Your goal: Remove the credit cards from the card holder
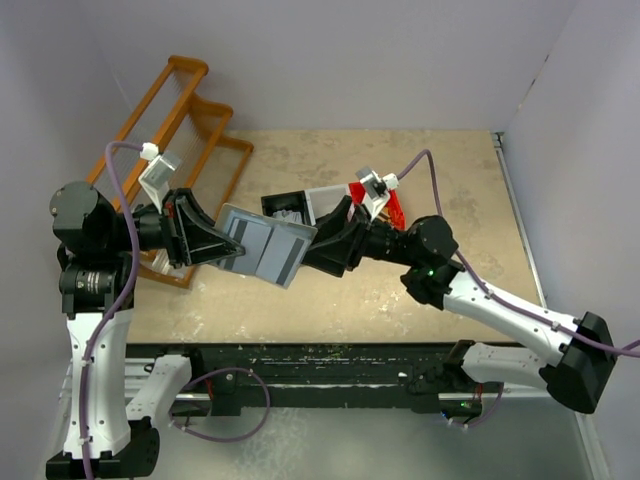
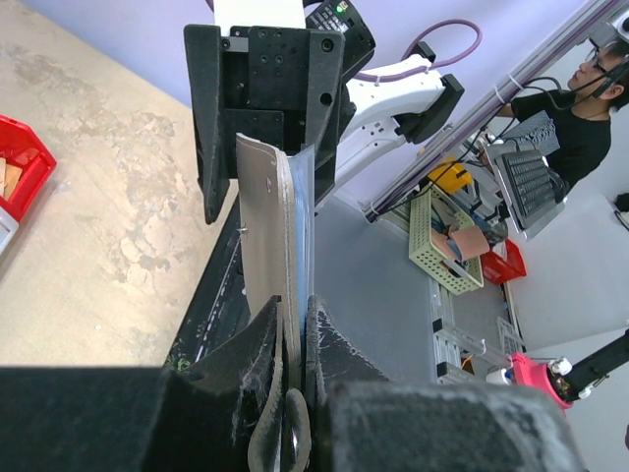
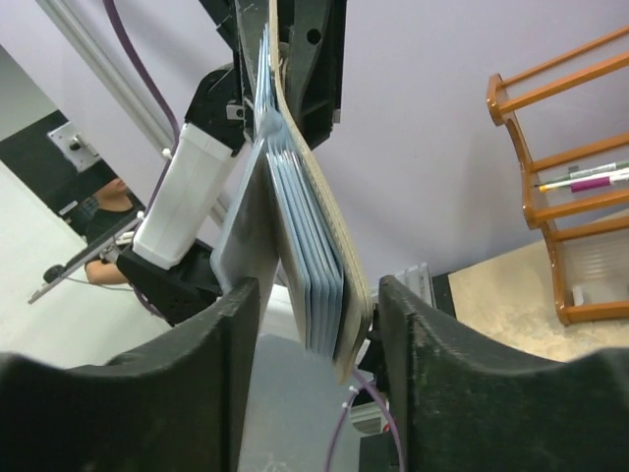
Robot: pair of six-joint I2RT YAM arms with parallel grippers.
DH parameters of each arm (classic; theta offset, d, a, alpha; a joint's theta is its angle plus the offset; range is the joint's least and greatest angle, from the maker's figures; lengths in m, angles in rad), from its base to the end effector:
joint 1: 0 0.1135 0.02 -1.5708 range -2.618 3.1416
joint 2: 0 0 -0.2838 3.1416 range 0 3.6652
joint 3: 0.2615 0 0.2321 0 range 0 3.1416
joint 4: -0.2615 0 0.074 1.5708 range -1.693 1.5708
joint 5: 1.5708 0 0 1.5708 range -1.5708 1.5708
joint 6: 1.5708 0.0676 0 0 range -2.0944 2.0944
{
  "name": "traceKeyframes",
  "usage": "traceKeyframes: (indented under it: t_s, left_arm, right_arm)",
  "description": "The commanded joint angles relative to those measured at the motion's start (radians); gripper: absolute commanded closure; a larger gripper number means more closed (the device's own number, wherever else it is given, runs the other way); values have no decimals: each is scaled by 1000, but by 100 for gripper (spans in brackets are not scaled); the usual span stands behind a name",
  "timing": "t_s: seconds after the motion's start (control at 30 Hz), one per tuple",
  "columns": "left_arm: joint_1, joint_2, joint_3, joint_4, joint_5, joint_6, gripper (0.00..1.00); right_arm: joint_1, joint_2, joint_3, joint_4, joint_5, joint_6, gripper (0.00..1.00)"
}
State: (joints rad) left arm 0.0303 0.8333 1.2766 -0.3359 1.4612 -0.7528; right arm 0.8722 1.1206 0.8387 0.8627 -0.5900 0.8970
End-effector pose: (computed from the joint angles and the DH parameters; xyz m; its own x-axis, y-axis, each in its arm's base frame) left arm 0.0889 -0.0645 0.4827 -0.5949 -0.0928 -0.7984 0.7917 0.1038 -0.6020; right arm 0.1239 0.2060 0.4357 -0.5108 0.4015 -0.7602 -0.8594 -0.2171 0.4628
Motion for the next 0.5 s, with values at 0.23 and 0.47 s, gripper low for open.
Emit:
traceKeyframes:
  t_s: [0.23,0.47]
  left_arm:
    - [-4,0,-3,45,-14,-15,97]
    - [-4,-4,39,-212,-136,349,87]
  right_arm:
    - [106,55,117,-56,119,-67,39]
    - [267,102,318,-408,475,-181,72]
